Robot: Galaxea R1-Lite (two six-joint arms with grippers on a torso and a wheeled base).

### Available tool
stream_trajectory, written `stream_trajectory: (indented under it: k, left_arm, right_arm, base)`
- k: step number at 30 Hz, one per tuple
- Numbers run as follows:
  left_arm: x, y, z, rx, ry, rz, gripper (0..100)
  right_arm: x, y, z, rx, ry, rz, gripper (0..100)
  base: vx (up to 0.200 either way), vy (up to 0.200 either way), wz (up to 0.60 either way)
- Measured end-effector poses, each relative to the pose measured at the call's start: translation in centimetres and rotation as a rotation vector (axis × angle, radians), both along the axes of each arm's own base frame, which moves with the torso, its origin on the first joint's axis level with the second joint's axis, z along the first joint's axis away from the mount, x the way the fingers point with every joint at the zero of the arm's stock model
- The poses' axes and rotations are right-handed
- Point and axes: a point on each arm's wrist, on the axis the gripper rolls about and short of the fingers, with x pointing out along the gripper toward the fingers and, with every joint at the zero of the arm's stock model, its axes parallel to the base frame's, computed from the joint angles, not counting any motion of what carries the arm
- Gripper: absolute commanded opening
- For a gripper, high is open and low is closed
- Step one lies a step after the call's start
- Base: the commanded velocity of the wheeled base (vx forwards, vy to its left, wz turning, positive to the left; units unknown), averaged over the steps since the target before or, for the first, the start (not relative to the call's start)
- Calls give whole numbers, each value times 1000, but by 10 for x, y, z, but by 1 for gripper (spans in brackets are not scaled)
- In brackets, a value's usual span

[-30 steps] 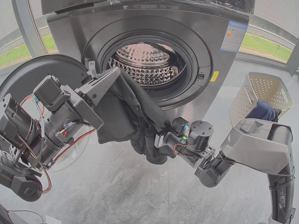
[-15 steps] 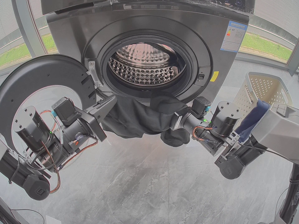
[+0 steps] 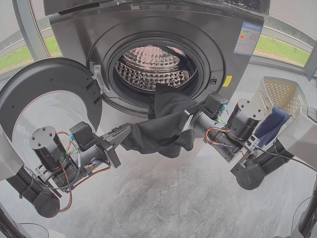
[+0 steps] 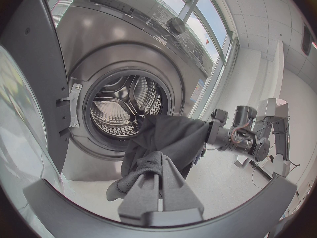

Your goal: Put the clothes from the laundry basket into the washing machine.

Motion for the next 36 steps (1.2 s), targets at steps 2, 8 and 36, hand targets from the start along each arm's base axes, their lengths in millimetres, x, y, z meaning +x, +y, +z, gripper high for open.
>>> stream_trajectory:
  k: [2, 8, 36]
  left_arm:
    - [-1, 0, -3, 9, 10, 0, 0]
    - [-1, 0, -14, 33, 48, -9, 0]
    - [-28, 1, -68, 254, 198, -127, 100]
  right_arm:
    - [1, 1, 5, 11, -15, 0, 0]
    - [3, 3, 18, 34, -48, 6, 0]
    - [3, 7, 28, 62, -79, 11, 0]
  base:
    - [0, 0, 0]
    - [0, 0, 0]
    - [0, 0, 0]
